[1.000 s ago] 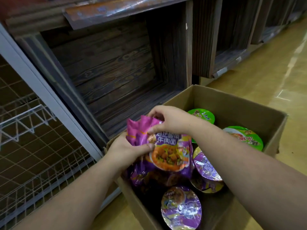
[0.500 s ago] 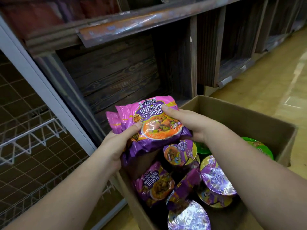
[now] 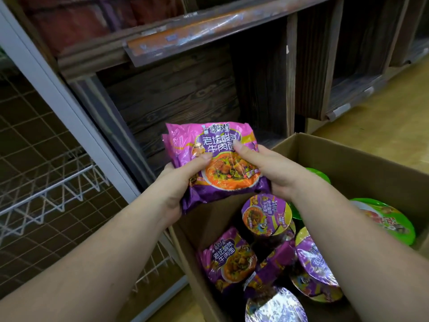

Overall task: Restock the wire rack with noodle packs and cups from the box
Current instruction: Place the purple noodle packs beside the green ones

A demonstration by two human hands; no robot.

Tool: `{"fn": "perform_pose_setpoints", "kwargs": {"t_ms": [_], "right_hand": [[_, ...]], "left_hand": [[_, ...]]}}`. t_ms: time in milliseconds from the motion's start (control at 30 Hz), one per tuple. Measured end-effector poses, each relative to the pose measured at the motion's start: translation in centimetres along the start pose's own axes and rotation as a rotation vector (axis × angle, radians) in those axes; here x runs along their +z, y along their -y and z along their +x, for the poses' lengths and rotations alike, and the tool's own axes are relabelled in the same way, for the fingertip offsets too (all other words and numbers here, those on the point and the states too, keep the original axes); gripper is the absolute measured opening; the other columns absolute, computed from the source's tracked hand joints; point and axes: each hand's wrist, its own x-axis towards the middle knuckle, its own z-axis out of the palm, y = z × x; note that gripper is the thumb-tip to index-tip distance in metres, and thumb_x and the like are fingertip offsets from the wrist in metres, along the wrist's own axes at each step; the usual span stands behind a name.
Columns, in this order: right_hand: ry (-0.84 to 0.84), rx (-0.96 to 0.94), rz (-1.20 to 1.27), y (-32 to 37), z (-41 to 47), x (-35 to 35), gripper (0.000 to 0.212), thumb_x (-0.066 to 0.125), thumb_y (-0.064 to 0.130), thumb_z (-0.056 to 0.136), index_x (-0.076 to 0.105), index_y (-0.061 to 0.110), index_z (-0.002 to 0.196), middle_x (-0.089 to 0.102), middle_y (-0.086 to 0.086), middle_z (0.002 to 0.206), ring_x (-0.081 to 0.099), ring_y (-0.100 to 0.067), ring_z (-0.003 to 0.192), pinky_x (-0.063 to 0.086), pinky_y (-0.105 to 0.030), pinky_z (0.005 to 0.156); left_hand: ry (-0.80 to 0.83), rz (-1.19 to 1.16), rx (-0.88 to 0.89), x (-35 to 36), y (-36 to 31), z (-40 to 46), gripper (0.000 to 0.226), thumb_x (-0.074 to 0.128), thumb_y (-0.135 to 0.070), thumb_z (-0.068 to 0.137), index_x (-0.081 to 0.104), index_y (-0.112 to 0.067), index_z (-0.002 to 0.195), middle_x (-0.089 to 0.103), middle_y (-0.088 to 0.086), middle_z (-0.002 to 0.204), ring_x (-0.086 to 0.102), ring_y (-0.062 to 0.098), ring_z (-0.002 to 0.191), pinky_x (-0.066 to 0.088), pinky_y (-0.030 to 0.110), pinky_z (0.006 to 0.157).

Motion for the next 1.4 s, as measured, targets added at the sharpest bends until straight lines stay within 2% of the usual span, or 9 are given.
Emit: {"fn": "perform_pose_setpoints", "kwargs": {"t_ms": [100, 267, 467, 600, 800, 1067, 1233, 1333, 1400], "right_hand": [[0.036, 0.043, -0.003, 0.2, 0.5, -0.7, 0.059, 0.070, 0.054, 0.082, 0.052, 0.026, 0.130, 0.076, -0.005, 0.108, 0.073, -0.024, 0.097, 0.056, -0.042, 0.092], [0.068, -0.005, -0.015, 1.2, 0.6, -0.8, 0.035, 0.069, 0.037, 0.088, 0.052, 0.029, 0.118, 0.077, 0.000, 0.094, 0.075, -0.018, 0.087, 0.060, -0.033, 0.078], [0.025, -0.246, -0.027, 4.2, -0.1, 2.0, 0.043, 0.068, 0.026, 0.089, 0.053, 0.022, 0.129, 0.076, -0.003, 0.104, 0.074, -0.017, 0.092, 0.061, -0.031, 0.077], [0.061, -0.445, 0.008, 6.3, -1.4, 6.0, 0.049, 0.066, 0.021, 0.087, 0.053, 0.011, 0.134, 0.071, -0.009, 0.118, 0.069, -0.024, 0.108, 0.057, -0.038, 0.091], [0.133, -0.730, -0.008, 10.2, -2.9, 16.6, 0.060, 0.068, 0.019, 0.079, 0.050, 0.009, 0.135, 0.069, -0.009, 0.124, 0.067, -0.025, 0.112, 0.056, -0.039, 0.090], [0.292, -0.861, -0.211, 16.0, -4.8, 32.2, 0.061, 0.073, 0.029, 0.076, 0.053, 0.013, 0.132, 0.070, -0.004, 0.123, 0.066, -0.022, 0.114, 0.054, -0.039, 0.091], [0.429, -0.875, -0.271, 17.8, -4.1, 45.1, 0.035, 0.067, 0.027, 0.082, 0.061, 0.017, 0.115, 0.076, -0.001, 0.106, 0.072, -0.016, 0.098, 0.059, -0.029, 0.078], [0.459, -0.868, -0.278, 18.2, -3.4, 52.5, 0.029, 0.066, 0.024, 0.091, 0.062, 0.013, 0.118, 0.075, -0.005, 0.108, 0.072, -0.018, 0.097, 0.059, -0.030, 0.079], [0.461, -0.846, -0.319, 18.2, -2.8, 56.3, 0.017, 0.067, 0.024, 0.092, 0.065, 0.016, 0.107, 0.075, -0.004, 0.106, 0.073, -0.017, 0.095, 0.059, -0.030, 0.081]], "left_hand": [[-0.021, 0.034, -0.003, 0.3, -0.6, 0.3, 0.077, 0.085, -0.023, 0.062, 0.055, -0.011, 0.132, 0.075, 0.017, 0.107, 0.074, 0.033, 0.094, 0.060, 0.048, 0.080], [-0.040, 0.077, 0.001, 0.2, -2.0, -0.1, 0.079, 0.086, -0.025, 0.064, 0.052, -0.013, 0.134, 0.075, 0.015, 0.109, 0.074, 0.032, 0.096, 0.061, 0.044, 0.078], [0.091, 0.146, 0.135, -0.9, -5.6, -0.7, 0.075, 0.086, -0.026, 0.072, 0.051, -0.015, 0.137, 0.073, 0.013, 0.116, 0.072, 0.031, 0.103, 0.060, 0.045, 0.084], [0.152, 0.199, 0.348, -3.0, -9.3, -2.8, 0.076, 0.081, -0.022, 0.074, 0.046, -0.012, 0.140, 0.069, 0.012, 0.124, 0.069, 0.030, 0.109, 0.055, 0.050, 0.093], [0.194, 0.246, 0.594, -10.3, -16.7, -8.9, 0.066, 0.076, -0.011, 0.082, 0.044, -0.009, 0.140, 0.066, 0.016, 0.127, 0.066, 0.035, 0.113, 0.053, 0.059, 0.091], [-0.019, 0.233, 0.820, -22.0, -23.8, -17.4, 0.065, 0.081, -0.019, 0.076, 0.051, -0.010, 0.133, 0.070, 0.012, 0.121, 0.069, 0.030, 0.109, 0.054, 0.052, 0.093], [-0.326, 0.204, 0.952, -30.7, -27.7, -23.0, 0.079, 0.089, -0.044, 0.060, 0.061, -0.006, 0.123, 0.075, 0.011, 0.109, 0.073, 0.027, 0.099, 0.056, 0.050, 0.092], [-0.468, 0.180, 0.994, -35.3, -29.6, -25.7, 0.056, 0.086, -0.042, 0.068, 0.068, -0.006, 0.107, 0.077, 0.011, 0.093, 0.073, 0.031, 0.089, 0.059, 0.055, 0.079], [-0.516, 0.184, 1.015, -38.3, -30.6, -27.1, 0.032, 0.077, -0.031, 0.080, 0.069, -0.008, 0.102, 0.077, 0.006, 0.087, 0.074, 0.023, 0.081, 0.062, 0.043, 0.073]]}}
